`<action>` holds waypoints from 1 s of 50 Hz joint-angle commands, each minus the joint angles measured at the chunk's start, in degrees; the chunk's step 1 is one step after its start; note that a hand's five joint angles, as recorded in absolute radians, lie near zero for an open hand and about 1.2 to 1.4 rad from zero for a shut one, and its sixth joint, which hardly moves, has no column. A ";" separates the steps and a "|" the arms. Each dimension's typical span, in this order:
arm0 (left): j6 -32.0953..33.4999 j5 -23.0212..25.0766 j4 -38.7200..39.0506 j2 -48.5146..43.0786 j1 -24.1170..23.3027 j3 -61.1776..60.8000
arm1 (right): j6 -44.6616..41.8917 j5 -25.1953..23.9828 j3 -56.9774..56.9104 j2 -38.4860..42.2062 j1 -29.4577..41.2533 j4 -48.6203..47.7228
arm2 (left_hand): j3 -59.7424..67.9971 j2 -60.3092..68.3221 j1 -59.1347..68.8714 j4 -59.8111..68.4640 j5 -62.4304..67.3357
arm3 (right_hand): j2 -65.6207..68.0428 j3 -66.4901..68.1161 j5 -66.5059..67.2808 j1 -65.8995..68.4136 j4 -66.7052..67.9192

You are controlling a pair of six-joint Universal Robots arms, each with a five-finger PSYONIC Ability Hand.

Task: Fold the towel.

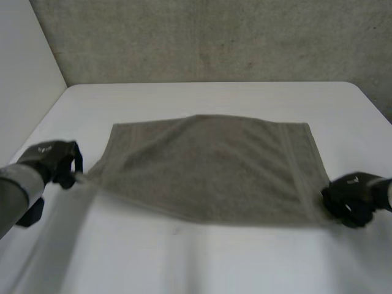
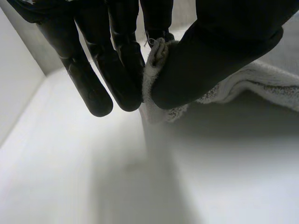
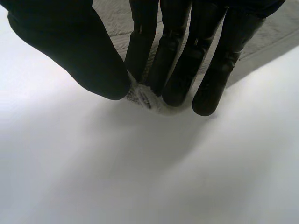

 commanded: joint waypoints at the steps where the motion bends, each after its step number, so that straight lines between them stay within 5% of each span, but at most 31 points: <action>1: 8.28 0.00 -10.46 9.65 0.91 -8.29 | -12.56 -0.19 6.54 -10.04 -5.68 8.12 | 10.30 10.23 11.44 10.24 10.54 | 12.53 12.21 14.09 24.03 11.71; 11: 10.93 0.35 -10.65 14.24 0.30 -9.54 | -11.68 -3.00 3.91 -13.03 -6.91 5.57 | 10.30 10.23 11.44 10.24 10.54 | 12.53 12.21 14.09 24.03 11.71; 15: 10.66 1.67 -8.27 11.51 0.39 -6.20 | -1.43 -3.97 -0.12 -8.13 -4.55 -2.75 | 10.30 10.23 11.44 10.24 10.54 | 12.53 12.21 14.09 24.03 11.71; 19: 10.58 2.90 -2.93 0.21 -0.22 1.07 | 6.58 -0.47 -8.11 -0.83 4.49 -12.16 | 10.30 10.23 11.44 10.24 10.54 | 12.53 12.21 14.09 24.03 11.71; 27: 10.22 2.55 4.37 -17.46 -2.95 16.10 | 11.26 9.20 -19.71 10.85 10.83 -23.67 | 10.30 10.23 11.44 10.24 10.54 | 12.53 12.21 14.09 24.03 11.71; 40: 7.32 -3.07 7.99 -40.68 -4.80 45.81 | 12.93 15.80 -31.50 25.02 16.03 -44.07 | 10.30 10.23 11.44 10.24 10.54 | 12.53 12.21 14.09 24.03 11.71; 48: 7.59 -3.16 8.34 -47.01 -4.89 53.56 | 12.93 16.15 -36.86 30.29 16.82 -47.95 | 10.30 10.23 11.44 10.24 10.54 | 12.53 12.21 14.09 24.03 11.71; 49: 7.23 -2.46 8.34 -49.13 -7.17 55.33 | 13.45 21.25 -41.18 33.47 18.32 -47.96 | -59.70 -59.77 -58.56 -59.76 -59.46 | -57.47 -57.79 -55.91 -45.97 -58.29; 50: 7.15 -2.63 8.34 -48.52 -7.61 55.24 | 14.24 21.25 -40.05 31.38 18.32 -47.96 | -59.70 -59.77 -58.56 -59.76 -59.46 | -57.47 -57.79 -55.91 -45.97 -58.29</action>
